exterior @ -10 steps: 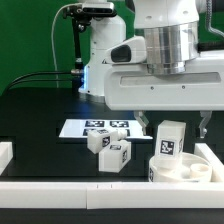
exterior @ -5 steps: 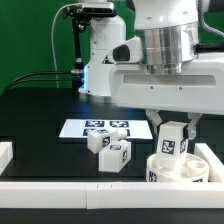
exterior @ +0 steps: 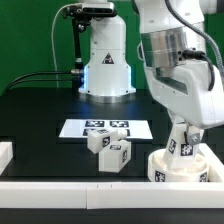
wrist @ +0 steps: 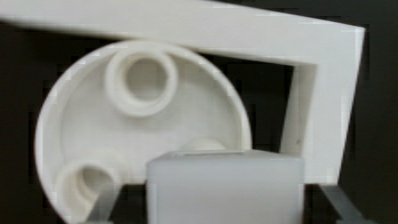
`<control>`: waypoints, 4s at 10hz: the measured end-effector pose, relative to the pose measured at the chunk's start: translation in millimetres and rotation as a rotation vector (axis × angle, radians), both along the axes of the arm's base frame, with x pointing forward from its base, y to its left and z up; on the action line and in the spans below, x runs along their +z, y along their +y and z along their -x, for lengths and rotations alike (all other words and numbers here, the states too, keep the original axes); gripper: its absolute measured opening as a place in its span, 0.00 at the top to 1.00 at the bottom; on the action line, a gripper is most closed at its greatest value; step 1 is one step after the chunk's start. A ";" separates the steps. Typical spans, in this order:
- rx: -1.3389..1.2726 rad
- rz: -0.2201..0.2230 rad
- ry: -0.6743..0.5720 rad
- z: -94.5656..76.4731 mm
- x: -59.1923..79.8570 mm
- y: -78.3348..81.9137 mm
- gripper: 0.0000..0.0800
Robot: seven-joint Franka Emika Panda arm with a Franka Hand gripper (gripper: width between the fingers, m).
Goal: Assemble stool
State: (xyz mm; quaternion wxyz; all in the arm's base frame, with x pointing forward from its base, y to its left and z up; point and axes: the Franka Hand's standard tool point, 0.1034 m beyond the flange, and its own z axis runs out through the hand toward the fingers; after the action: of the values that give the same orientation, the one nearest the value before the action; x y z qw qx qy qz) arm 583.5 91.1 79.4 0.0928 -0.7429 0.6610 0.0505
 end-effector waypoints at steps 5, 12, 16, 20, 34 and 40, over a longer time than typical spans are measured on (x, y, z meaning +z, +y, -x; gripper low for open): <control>-0.402 -0.059 0.056 -2.3 0.0 8.8 0.58; 0.093 -0.053 0.018 -3.7 19.7 20.3 0.19; 0.361 -0.037 -0.048 -2.2 18.7 21.8 0.19; 1.033 0.051 -0.156 -1.0 17.8 25.9 0.19; 2.179 0.129 -0.232 -1.7 -7.2 -1.0 0.35; 1.617 0.169 -0.172 -5.0 -5.5 5.4 0.58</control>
Offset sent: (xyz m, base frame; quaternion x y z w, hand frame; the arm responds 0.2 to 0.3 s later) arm 0.0000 0.0000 0.0000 0.0000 0.0000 0.1938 0.9810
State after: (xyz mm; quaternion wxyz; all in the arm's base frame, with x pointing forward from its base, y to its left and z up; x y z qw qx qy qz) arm 588.5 96.5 74.0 0.0218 -0.9959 -0.0871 -0.0052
